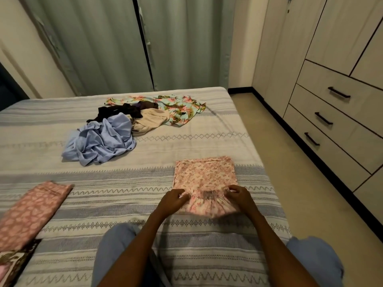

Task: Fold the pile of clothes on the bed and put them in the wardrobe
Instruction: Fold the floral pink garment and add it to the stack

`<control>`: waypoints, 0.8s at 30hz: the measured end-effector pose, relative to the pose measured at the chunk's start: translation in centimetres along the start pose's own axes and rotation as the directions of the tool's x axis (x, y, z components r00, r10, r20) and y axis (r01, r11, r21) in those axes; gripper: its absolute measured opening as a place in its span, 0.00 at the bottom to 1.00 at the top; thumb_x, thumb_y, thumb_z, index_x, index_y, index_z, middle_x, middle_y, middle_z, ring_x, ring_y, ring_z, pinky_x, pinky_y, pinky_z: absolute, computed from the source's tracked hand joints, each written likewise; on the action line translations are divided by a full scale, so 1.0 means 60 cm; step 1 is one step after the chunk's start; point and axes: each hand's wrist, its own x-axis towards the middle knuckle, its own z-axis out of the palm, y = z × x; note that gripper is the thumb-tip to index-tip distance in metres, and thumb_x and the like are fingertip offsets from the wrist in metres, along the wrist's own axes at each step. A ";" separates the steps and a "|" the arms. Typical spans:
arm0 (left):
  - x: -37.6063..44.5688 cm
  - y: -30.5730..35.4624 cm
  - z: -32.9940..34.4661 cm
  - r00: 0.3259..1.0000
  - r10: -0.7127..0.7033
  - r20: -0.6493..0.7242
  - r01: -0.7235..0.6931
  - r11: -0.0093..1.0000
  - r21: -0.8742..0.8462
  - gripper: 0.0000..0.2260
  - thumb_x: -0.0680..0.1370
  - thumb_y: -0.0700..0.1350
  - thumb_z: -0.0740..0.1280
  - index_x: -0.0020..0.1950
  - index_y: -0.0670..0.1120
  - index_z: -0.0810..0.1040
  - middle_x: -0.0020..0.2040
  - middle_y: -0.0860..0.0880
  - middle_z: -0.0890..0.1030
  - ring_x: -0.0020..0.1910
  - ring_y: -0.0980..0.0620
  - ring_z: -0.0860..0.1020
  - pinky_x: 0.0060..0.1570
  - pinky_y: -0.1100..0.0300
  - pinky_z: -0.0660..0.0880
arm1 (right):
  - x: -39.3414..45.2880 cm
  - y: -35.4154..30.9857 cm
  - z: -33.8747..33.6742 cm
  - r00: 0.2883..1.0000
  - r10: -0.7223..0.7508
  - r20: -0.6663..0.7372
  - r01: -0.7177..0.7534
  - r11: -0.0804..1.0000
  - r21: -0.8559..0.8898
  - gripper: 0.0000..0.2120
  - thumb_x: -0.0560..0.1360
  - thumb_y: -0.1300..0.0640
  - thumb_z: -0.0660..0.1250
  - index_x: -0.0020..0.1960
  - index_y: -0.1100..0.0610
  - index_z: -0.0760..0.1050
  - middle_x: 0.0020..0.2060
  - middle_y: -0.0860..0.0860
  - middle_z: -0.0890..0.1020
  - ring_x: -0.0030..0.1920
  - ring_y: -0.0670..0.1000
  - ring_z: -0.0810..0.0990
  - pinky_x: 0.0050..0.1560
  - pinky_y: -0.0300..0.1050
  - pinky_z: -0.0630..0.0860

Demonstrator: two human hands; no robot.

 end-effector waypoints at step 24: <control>0.260 -0.038 0.029 0.917 -0.103 -0.386 0.211 0.945 0.248 0.12 0.85 0.55 0.53 0.57 0.51 0.73 0.46 0.48 0.81 0.40 0.44 0.79 0.35 0.56 0.70 | 0.270 -0.059 0.029 0.975 -0.120 -0.189 0.012 0.871 -0.492 0.16 0.85 0.49 0.52 0.70 0.49 0.67 0.60 0.56 0.81 0.54 0.63 0.80 0.53 0.55 0.73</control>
